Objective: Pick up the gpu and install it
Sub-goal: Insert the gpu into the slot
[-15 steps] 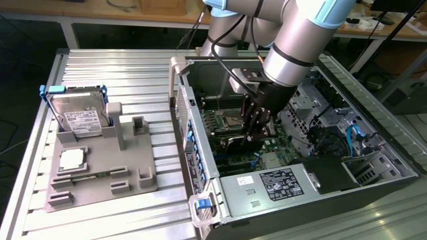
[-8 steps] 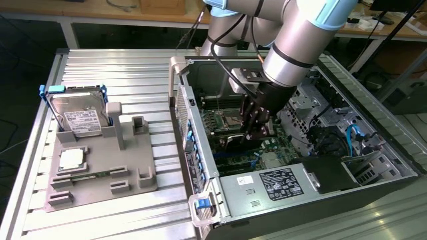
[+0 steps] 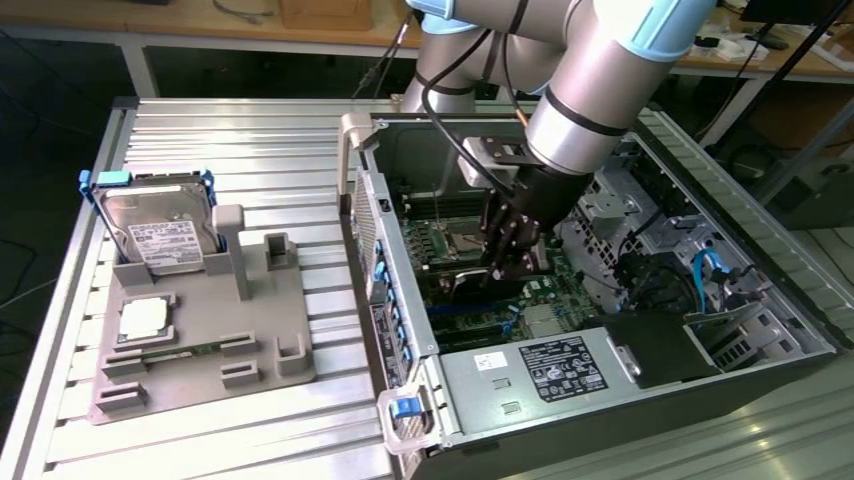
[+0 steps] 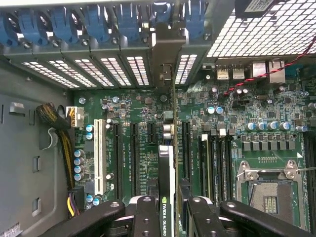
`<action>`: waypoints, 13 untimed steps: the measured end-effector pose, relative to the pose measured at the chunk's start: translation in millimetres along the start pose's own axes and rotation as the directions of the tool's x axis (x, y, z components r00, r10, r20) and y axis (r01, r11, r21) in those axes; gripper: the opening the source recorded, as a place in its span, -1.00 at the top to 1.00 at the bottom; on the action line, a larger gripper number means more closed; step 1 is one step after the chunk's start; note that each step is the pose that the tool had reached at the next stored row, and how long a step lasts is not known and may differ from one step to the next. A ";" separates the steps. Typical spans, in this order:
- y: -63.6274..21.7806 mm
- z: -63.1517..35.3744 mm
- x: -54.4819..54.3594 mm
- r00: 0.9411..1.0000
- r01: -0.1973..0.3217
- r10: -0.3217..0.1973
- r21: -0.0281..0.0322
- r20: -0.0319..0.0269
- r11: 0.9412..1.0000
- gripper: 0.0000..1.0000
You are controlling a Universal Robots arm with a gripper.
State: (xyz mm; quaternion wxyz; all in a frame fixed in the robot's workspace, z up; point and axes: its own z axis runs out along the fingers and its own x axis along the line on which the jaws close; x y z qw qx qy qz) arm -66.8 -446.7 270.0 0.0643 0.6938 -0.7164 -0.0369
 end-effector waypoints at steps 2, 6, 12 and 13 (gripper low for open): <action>0.3 0.0 0.0 1.000 0.000 0.000 0.000 0.000 1.000 0.47; 0.8 0.3 0.1 1.000 0.000 0.000 0.000 0.000 1.000 0.47; 1.2 0.6 0.0 1.000 0.000 0.000 0.000 0.000 1.000 0.47; 1.2 1.0 0.0 1.000 0.000 0.000 0.000 0.000 1.000 0.47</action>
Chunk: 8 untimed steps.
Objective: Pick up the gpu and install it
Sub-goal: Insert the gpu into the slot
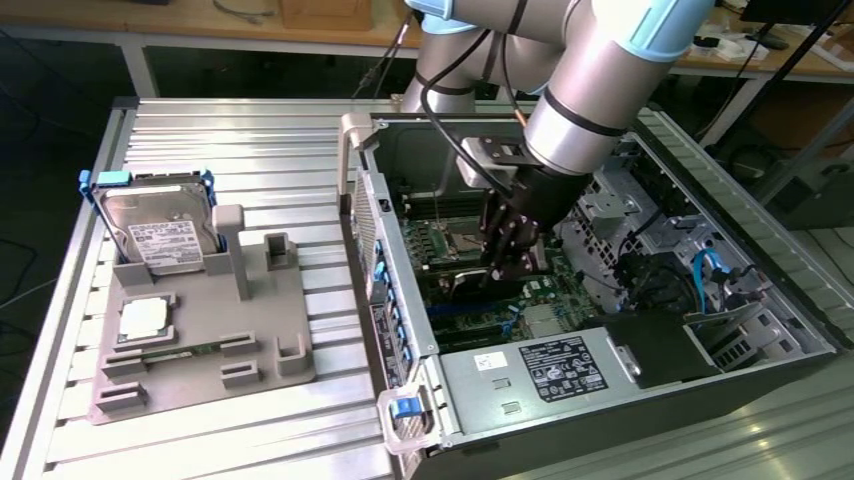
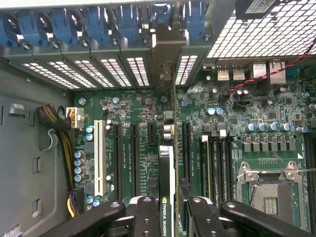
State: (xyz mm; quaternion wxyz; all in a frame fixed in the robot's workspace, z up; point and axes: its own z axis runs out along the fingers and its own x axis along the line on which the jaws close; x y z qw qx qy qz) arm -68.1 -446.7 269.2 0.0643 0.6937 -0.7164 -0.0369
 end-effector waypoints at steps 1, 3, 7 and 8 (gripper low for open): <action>-0.1 0.7 0.0 1.000 0.000 0.000 0.000 0.000 1.000 0.47; -0.2 1.4 0.0 1.000 0.000 0.000 0.000 0.000 1.000 0.47; -0.3 2.4 -0.1 1.000 0.000 0.000 0.000 0.000 1.000 0.47; -0.4 2.6 -0.1 1.000 0.000 0.000 0.000 0.000 1.000 0.47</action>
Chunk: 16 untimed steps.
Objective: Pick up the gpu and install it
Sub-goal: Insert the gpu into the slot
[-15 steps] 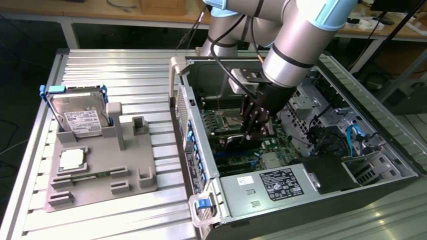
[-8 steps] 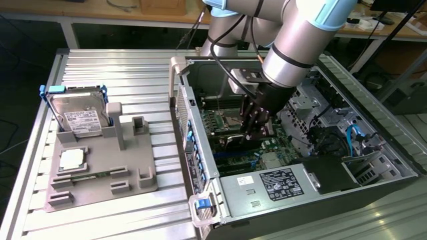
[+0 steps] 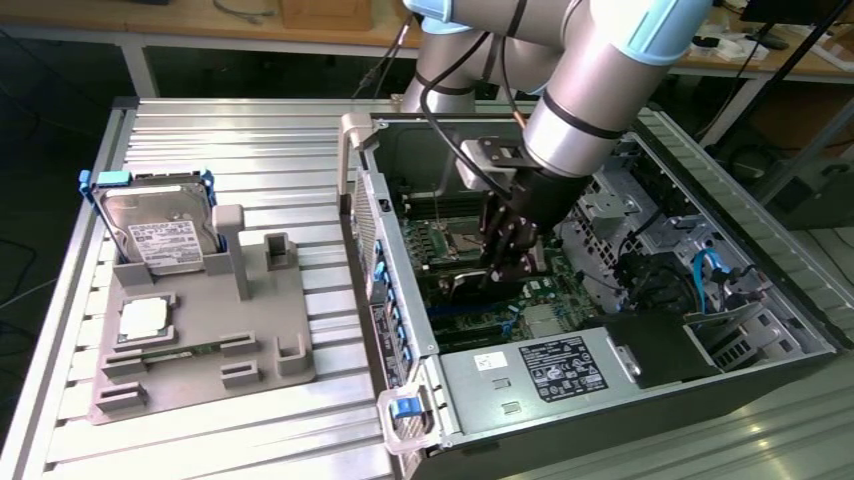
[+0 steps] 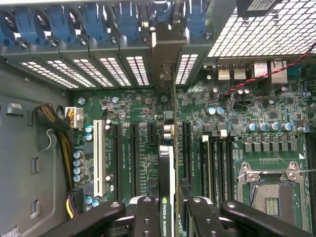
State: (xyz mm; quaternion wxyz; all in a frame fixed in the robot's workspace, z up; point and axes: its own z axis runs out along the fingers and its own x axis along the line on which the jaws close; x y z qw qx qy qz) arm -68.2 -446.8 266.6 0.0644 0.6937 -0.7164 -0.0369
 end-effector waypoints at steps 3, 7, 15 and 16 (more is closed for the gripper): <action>-0.1 0.5 0.0 1.000 0.000 0.000 0.000 0.000 1.000 0.47; 0.2 -1.0 0.0 1.000 0.000 0.000 0.000 0.001 1.000 0.47; 0.7 -4.9 0.2 1.000 0.000 0.000 0.000 0.000 1.000 0.47; 0.8 -5.4 0.2 1.000 0.000 0.000 0.000 0.000 1.000 0.47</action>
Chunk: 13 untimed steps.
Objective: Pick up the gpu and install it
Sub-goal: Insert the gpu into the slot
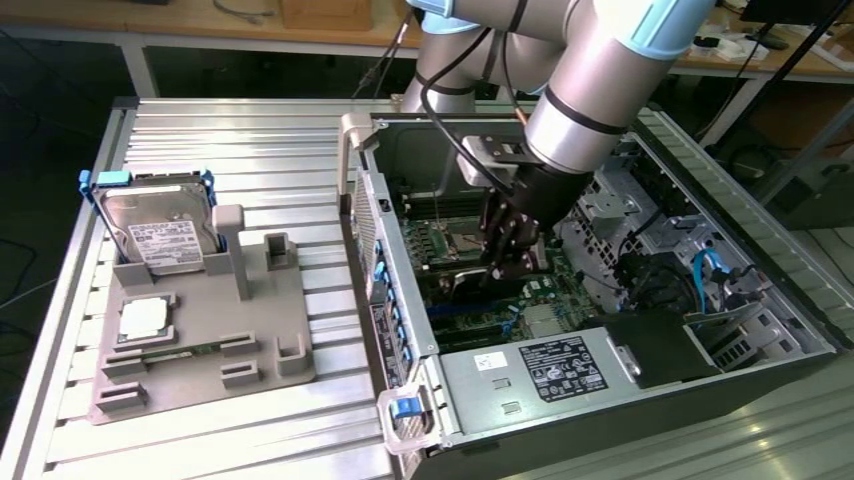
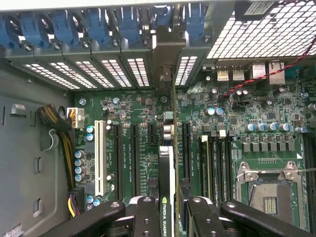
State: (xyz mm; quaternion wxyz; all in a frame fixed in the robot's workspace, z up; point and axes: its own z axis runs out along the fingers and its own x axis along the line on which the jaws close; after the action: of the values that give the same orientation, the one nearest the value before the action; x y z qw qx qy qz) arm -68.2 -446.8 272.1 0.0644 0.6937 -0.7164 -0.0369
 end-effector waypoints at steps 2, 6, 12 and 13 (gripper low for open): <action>0.0 -0.2 0.0 1.000 0.000 0.000 0.000 0.000 1.000 0.47; 0.1 -0.3 0.3 1.000 0.000 0.000 0.000 0.000 1.000 0.47; 0.1 -0.2 1.0 1.000 0.000 0.000 0.000 0.000 1.000 0.47; 0.1 -0.2 1.0 1.000 0.000 0.000 0.000 0.000 1.000 0.47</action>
State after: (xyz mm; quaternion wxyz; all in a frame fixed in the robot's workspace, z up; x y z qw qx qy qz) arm -68.3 -447.8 272.3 0.0643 0.6937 -0.7164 -0.0369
